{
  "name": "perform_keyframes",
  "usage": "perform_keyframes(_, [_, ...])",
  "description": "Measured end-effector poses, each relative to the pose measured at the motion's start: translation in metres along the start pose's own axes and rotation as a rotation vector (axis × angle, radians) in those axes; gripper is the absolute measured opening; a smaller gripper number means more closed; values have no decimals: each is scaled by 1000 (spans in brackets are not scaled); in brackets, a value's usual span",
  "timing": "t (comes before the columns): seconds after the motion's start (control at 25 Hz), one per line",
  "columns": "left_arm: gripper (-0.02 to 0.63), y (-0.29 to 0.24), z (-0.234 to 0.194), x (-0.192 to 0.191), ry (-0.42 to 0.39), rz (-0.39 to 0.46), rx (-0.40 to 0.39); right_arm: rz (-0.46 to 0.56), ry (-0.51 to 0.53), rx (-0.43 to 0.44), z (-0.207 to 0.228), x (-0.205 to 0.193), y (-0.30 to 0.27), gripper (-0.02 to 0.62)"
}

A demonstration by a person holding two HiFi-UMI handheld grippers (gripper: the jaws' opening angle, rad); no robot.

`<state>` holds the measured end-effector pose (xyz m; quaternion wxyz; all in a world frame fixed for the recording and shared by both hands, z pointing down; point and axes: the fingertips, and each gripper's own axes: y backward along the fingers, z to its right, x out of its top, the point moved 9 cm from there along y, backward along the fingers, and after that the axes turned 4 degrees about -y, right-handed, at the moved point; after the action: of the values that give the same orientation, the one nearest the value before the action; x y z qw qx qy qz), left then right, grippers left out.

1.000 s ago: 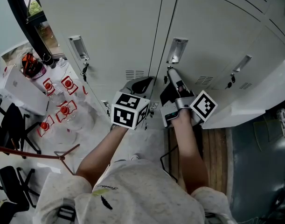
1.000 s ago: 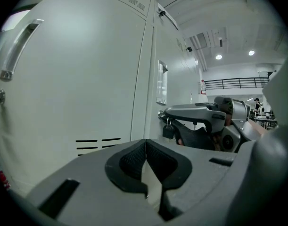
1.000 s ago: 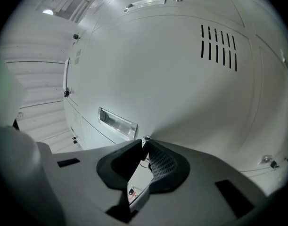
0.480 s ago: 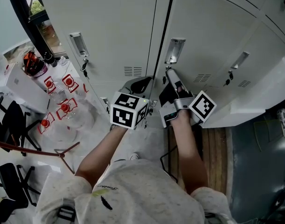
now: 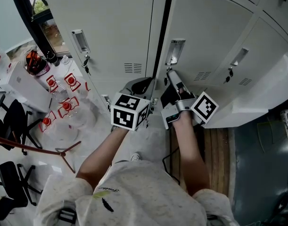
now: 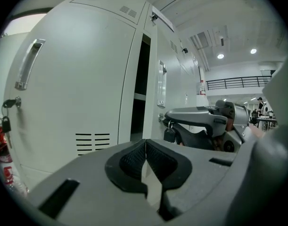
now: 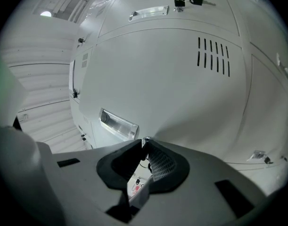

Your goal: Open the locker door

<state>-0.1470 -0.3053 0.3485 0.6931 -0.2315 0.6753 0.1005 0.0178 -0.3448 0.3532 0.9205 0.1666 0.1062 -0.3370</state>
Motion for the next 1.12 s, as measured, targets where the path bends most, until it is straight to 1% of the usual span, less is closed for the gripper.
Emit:
perform_keyframes(0.88, [6,26,54,-4,-2,-6,1,-1,0,5,-14,2,61,35])
perform_keyframes(1.12, [6,33,75,-5,0,-4,-2,15,38,-18,-20,7,84,30])
